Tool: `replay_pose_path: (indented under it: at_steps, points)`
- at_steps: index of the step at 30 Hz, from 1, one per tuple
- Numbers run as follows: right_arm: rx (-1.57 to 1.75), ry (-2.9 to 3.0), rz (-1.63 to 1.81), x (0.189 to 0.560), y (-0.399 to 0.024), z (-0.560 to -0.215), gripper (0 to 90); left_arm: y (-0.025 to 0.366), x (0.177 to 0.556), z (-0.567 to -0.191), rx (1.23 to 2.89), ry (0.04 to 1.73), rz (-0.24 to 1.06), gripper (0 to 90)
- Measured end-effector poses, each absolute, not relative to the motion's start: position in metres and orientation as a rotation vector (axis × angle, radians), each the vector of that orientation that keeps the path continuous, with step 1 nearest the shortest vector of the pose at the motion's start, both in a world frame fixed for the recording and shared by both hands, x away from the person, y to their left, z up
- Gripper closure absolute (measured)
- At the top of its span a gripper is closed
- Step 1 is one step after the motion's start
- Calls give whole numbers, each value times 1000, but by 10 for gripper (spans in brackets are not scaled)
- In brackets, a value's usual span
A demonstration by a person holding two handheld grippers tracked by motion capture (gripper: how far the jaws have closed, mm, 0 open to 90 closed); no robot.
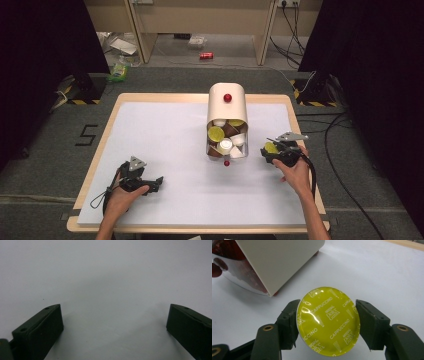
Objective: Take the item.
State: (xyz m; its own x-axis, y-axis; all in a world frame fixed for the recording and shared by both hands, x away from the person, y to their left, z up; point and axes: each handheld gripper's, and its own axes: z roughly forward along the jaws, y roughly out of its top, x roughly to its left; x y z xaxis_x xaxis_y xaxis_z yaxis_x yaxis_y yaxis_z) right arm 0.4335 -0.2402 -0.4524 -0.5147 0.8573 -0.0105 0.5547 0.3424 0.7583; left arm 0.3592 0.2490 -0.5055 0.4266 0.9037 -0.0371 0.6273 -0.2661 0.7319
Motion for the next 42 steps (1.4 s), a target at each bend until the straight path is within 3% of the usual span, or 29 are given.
replay_pose_path:
  at_steps: [33,42]
  points:
    - [1230,2275,908,439,-226,-475,393,249,359,-506,1999,1289,518,3]
    - [1249,2266,939,437,-227,-470,335,249,359,-506,2000,1289,518,3]
